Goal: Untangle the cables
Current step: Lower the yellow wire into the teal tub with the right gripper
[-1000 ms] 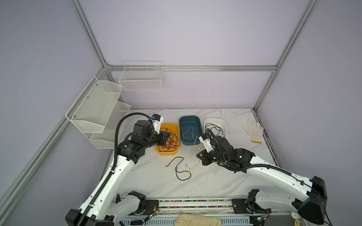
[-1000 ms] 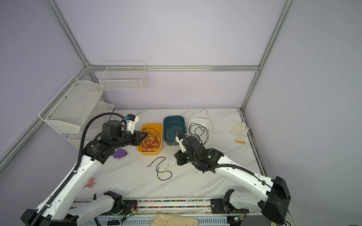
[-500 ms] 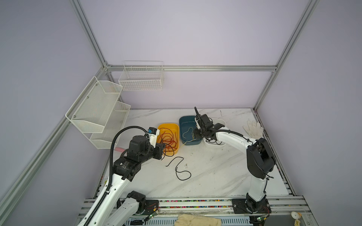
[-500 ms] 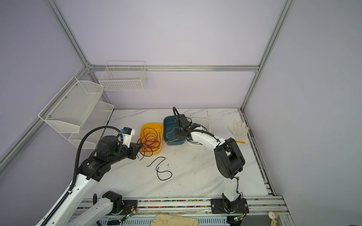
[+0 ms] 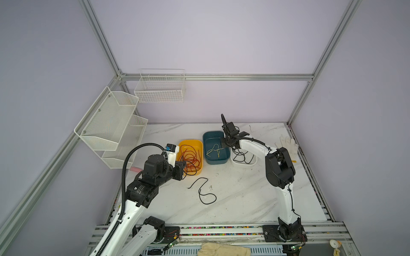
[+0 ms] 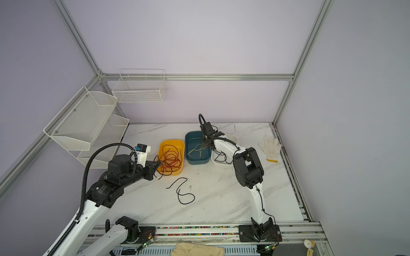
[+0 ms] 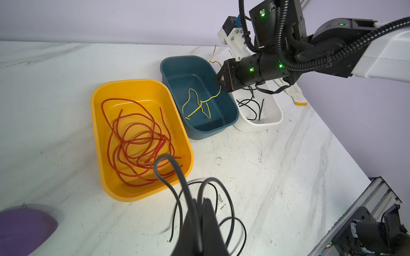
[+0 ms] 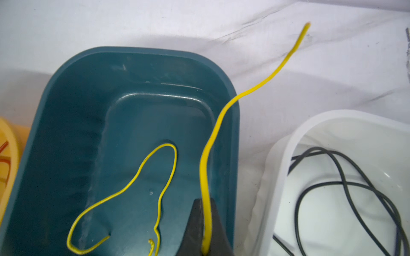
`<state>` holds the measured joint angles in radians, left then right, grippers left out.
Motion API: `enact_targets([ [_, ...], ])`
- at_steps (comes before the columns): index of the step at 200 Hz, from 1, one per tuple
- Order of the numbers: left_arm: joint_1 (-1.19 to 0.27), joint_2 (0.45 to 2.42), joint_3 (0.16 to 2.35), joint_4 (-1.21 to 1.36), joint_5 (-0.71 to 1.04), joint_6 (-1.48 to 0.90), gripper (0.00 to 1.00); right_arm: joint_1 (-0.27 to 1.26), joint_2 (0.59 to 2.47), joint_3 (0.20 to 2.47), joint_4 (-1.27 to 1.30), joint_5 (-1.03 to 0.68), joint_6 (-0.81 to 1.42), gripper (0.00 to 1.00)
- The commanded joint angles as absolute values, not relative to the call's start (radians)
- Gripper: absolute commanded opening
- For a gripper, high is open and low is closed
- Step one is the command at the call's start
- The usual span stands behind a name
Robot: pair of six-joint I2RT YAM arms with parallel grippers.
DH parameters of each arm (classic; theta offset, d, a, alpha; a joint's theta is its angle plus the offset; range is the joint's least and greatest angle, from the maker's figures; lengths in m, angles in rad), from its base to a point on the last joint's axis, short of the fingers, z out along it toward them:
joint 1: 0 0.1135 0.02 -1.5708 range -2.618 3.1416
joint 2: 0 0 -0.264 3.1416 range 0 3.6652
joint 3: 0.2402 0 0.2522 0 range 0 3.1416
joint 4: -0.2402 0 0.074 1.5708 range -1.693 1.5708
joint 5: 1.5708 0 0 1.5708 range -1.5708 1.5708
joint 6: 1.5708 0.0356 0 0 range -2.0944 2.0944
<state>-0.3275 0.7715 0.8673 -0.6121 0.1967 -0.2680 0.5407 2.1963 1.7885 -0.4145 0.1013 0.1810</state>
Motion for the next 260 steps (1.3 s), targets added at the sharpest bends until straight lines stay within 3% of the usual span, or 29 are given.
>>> enact_targets([
  [1, -0.324, 0.756, 0.825, -0.588, 0.180, -0.245, 0.00, 0.535, 2.234, 1.834, -0.459, 0.118, 0.170, 0.00],
  [165, -0.325, 0.759, 0.825, -0.594, 0.172, -0.245, 0.00, 0.660, 2.275, 1.875, -0.511, 0.346, 0.189, 0.00],
  [260, -0.325, 0.759, 0.825, -0.597, 0.166, -0.245, 0.00, 0.670, 2.103, 1.753, -0.365, 0.368, 0.229, 0.00],
])
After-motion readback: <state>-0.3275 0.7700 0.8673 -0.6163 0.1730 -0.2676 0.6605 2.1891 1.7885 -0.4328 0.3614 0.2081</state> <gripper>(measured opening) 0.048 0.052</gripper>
